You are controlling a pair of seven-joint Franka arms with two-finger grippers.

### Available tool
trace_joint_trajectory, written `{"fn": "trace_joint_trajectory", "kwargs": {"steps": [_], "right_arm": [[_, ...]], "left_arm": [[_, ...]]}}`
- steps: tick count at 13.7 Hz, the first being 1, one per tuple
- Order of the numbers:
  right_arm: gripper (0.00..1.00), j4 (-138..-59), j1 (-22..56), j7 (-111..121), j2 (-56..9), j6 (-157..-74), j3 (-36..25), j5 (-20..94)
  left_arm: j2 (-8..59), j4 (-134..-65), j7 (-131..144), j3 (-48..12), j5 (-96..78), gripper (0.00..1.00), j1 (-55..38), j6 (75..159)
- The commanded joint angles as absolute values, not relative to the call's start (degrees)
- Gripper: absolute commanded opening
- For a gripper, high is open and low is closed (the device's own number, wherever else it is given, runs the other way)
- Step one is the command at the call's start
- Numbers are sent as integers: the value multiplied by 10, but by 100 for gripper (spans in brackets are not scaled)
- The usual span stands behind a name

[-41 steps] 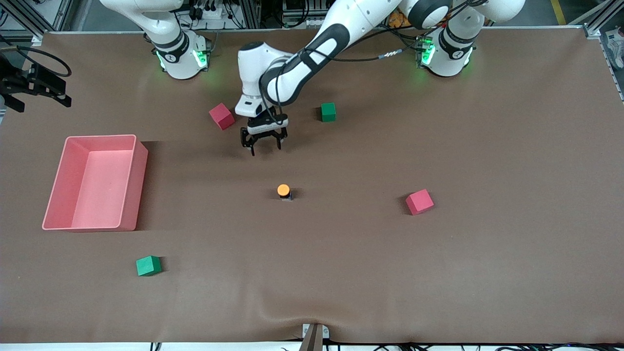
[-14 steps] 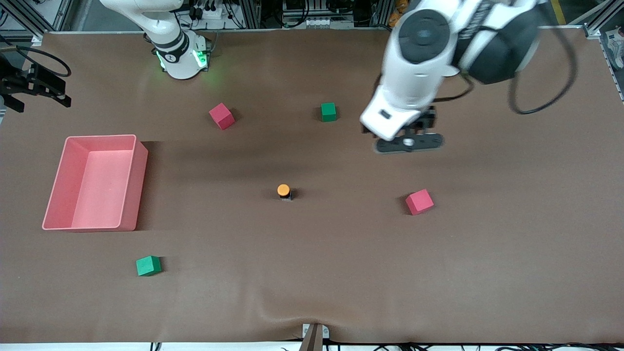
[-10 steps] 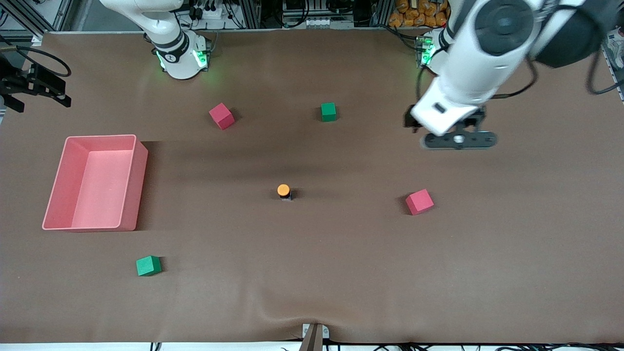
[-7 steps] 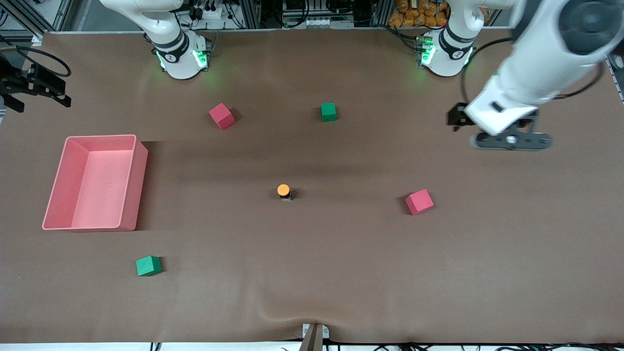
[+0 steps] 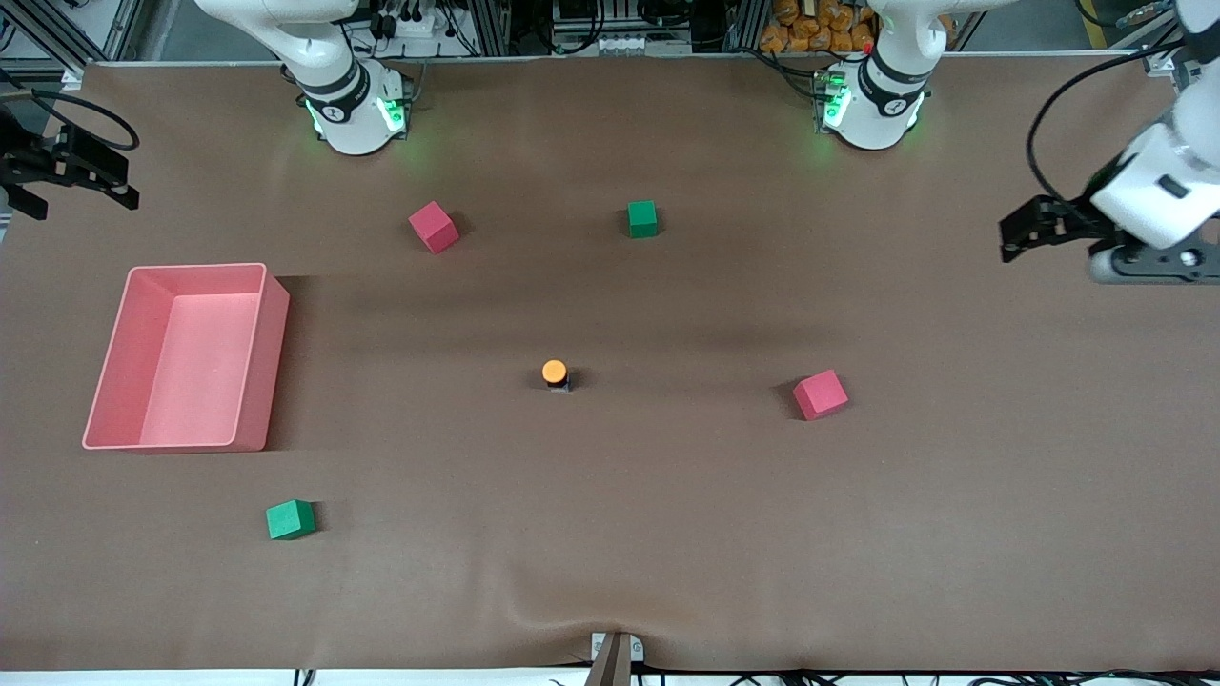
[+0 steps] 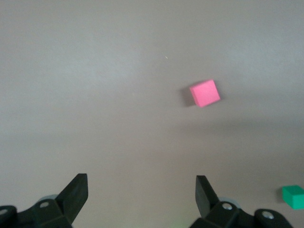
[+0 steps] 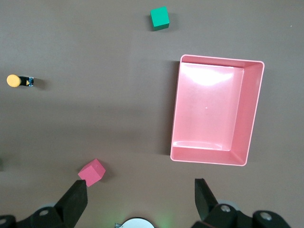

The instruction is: Place and upright button with both arms

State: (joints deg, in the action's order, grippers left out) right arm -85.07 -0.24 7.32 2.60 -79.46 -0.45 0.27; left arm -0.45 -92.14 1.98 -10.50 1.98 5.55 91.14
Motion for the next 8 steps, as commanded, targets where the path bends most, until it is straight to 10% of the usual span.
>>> {"fn": "trace_joint_trajectory", "kwargs": {"steps": [1, 8], "right_arm": [[100, -838, -5, 76, 21, -787, -3, 2], [100, -839, -5, 76, 21, -787, -3, 3]], "left_arm": [[-26, -942, -7, -110, 8, 100, 94, 938], [-51, -939, -5, -110, 4, 100, 98, 924]]}}
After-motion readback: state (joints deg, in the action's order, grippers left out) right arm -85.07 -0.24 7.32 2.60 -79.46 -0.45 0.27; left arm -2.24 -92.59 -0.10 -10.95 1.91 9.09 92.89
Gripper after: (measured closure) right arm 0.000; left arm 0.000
